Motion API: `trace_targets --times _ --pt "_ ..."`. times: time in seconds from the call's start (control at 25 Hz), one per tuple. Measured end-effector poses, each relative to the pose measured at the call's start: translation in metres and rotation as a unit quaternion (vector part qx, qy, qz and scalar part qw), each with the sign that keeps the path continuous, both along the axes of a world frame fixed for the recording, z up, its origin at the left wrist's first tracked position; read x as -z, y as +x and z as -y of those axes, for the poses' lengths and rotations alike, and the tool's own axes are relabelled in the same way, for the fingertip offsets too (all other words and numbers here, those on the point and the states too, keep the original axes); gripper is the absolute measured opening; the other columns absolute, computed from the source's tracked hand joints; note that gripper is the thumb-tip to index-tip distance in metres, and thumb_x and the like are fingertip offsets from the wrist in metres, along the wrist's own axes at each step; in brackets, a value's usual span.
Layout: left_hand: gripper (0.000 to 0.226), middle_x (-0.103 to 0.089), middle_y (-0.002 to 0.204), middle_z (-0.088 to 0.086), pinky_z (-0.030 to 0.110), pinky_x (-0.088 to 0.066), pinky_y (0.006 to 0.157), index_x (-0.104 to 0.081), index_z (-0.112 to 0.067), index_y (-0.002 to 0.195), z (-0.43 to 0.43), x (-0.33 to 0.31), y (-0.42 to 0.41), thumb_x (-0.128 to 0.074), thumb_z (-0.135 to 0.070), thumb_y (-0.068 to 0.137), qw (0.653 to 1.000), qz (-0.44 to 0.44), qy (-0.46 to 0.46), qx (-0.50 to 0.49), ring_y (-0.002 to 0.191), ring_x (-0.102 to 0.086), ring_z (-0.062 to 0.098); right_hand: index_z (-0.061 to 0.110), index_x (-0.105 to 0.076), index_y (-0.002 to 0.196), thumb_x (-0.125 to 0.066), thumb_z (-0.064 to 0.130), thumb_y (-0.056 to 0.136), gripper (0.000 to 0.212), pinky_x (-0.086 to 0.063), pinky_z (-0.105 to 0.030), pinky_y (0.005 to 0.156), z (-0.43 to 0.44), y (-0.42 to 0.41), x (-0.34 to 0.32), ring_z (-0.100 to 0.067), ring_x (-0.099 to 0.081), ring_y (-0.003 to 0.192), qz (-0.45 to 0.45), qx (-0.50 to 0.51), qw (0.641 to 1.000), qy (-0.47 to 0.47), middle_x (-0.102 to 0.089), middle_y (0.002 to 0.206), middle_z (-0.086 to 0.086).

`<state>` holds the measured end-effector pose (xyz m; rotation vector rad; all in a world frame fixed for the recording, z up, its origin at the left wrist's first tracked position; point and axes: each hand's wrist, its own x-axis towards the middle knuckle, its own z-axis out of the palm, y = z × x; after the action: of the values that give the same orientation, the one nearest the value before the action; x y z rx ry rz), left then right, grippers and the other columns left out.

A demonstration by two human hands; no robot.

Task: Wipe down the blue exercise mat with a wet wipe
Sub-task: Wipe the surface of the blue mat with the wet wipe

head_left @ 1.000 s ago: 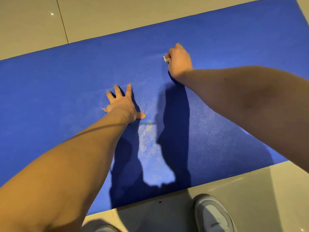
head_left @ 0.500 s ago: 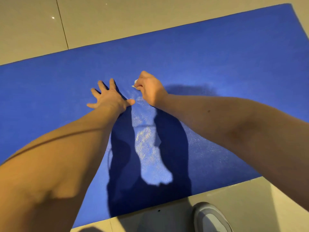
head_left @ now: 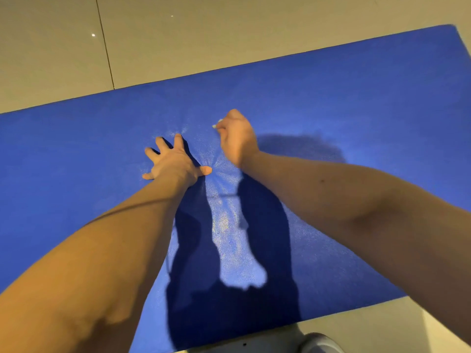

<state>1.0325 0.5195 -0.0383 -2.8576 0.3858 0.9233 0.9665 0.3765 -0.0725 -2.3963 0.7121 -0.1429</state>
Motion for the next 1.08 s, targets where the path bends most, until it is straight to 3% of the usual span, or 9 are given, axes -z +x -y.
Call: trace_targets --times 0.2,0.4,0.52,0.72,0.84,0.92,1.08 --pt "0.122 -0.004 0.156 0.003 0.073 -0.038 0.100 -0.006 -0.040 0.156 -0.003 0.000 -0.001 -0.081 -0.070 0.065 1.000 0.009 -0.003 0.000 0.143 -0.009 0.041 0.015 -0.071 0.109 -0.049 0.015 0.099 0.023 -0.050 -0.041 0.083 0.008 0.004 -0.001 -0.026 -0.057 0.101 -0.030 -0.130 0.990 -0.037 -0.054 0.115 -0.005" --pt "0.123 0.001 0.158 0.002 0.075 -0.033 0.103 -0.004 -0.041 0.157 -0.001 -0.002 -0.001 -0.082 -0.069 0.066 1.000 -0.002 -0.009 -0.009 0.146 -0.004 0.040 0.010 -0.067 0.107 -0.050 0.007 0.095 0.020 -0.047 -0.034 0.080 0.094 0.003 -0.002 -0.031 -0.060 0.102 -0.074 0.065 0.992 -0.079 -0.053 0.124 -0.007" --pt "0.122 0.002 0.159 0.002 0.076 -0.031 0.104 -0.006 -0.040 0.156 0.000 -0.003 -0.001 -0.083 -0.067 0.066 1.000 -0.007 -0.013 -0.016 0.147 -0.002 0.041 0.007 -0.063 0.107 -0.049 0.005 0.095 0.019 -0.046 -0.033 0.079 0.082 0.016 0.002 -0.031 -0.060 0.101 -0.076 0.117 0.988 -0.069 -0.054 0.122 -0.010" --pt "0.121 0.002 0.160 0.003 0.077 -0.030 0.104 -0.008 -0.040 0.156 0.000 -0.004 -0.001 -0.084 -0.066 0.065 1.000 -0.005 -0.024 -0.015 0.147 -0.001 0.040 0.009 -0.067 0.105 -0.051 0.006 0.093 0.020 -0.051 -0.037 0.084 0.007 0.036 0.006 -0.028 -0.056 0.097 -0.040 -0.032 0.998 -0.046 -0.055 0.114 -0.008" --pt "0.122 0.003 0.161 0.002 0.077 -0.030 0.105 -0.007 -0.040 0.156 0.000 -0.003 -0.002 -0.083 -0.067 0.065 1.000 -0.005 -0.025 -0.014 0.148 0.000 0.040 0.011 -0.068 0.107 -0.052 0.008 0.094 0.021 -0.053 -0.039 0.084 0.024 0.039 0.007 -0.028 -0.061 0.098 -0.054 -0.099 0.993 -0.047 -0.055 0.112 -0.004" --pt "0.122 0.004 0.161 0.002 0.077 -0.030 0.105 -0.006 -0.040 0.156 0.000 -0.003 -0.002 -0.083 -0.067 0.065 1.000 -0.009 -0.022 -0.015 0.148 0.000 0.040 0.012 -0.070 0.111 -0.052 0.008 0.095 0.024 -0.051 -0.038 0.089 0.062 0.038 0.002 -0.030 -0.062 0.106 -0.054 -0.046 0.995 -0.068 -0.055 0.120 -0.007" --pt "0.120 0.004 0.161 0.003 0.076 -0.030 0.105 -0.008 -0.039 0.156 0.001 -0.003 -0.002 -0.082 -0.067 0.067 1.000 -0.006 -0.024 -0.016 0.148 0.001 0.040 0.006 -0.067 0.115 -0.048 0.008 0.100 0.025 -0.049 -0.037 0.084 0.114 0.034 0.003 -0.035 -0.061 0.101 -0.070 0.129 0.985 -0.087 -0.049 0.127 -0.014"
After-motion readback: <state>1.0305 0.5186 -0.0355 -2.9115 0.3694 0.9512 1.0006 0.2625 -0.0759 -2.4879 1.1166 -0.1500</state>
